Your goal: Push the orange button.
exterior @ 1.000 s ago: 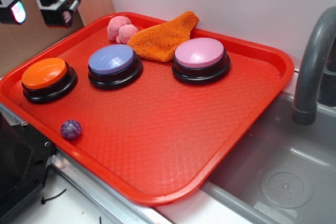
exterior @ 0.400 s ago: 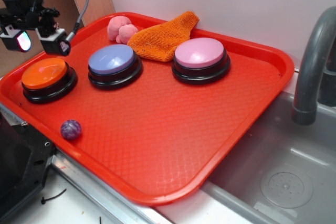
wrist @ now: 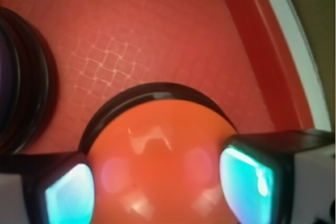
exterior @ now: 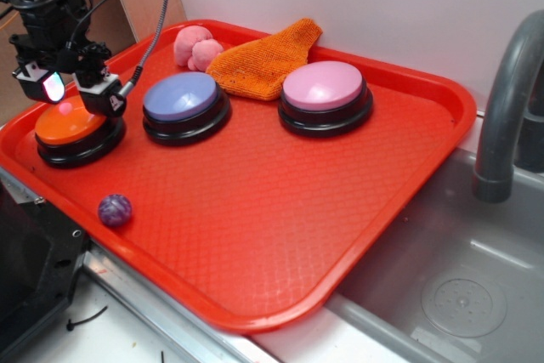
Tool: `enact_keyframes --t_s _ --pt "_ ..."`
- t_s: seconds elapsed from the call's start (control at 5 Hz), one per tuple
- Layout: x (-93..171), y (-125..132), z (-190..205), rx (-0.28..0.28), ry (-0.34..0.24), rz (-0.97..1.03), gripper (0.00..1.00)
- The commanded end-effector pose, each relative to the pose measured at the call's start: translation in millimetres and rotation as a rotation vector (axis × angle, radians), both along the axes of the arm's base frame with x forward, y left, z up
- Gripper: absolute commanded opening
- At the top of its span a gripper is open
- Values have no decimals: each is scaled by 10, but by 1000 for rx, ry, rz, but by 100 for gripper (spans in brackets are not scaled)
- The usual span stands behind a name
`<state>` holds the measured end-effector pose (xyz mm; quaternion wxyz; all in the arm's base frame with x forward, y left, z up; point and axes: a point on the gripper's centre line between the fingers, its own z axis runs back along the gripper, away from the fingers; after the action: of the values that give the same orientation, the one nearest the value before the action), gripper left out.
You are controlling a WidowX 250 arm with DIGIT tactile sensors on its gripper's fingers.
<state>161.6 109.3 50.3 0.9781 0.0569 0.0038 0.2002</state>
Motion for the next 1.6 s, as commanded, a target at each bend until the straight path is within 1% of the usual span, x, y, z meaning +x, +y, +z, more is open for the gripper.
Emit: enact_keyframes --t_s 0.0,0.2,0.4,0.6,1.2,1.4 --pt "43 70 280 1 -46 -20 100" --pt "100 121 446 -13 -33 5 100" --pt "109 146 564 1 -46 31 100" --pt "153 169 677 1 -69 34 100" --pt "208 65 890 18 -89 19 100" --pt "214 46 950 11 -93 14 100"
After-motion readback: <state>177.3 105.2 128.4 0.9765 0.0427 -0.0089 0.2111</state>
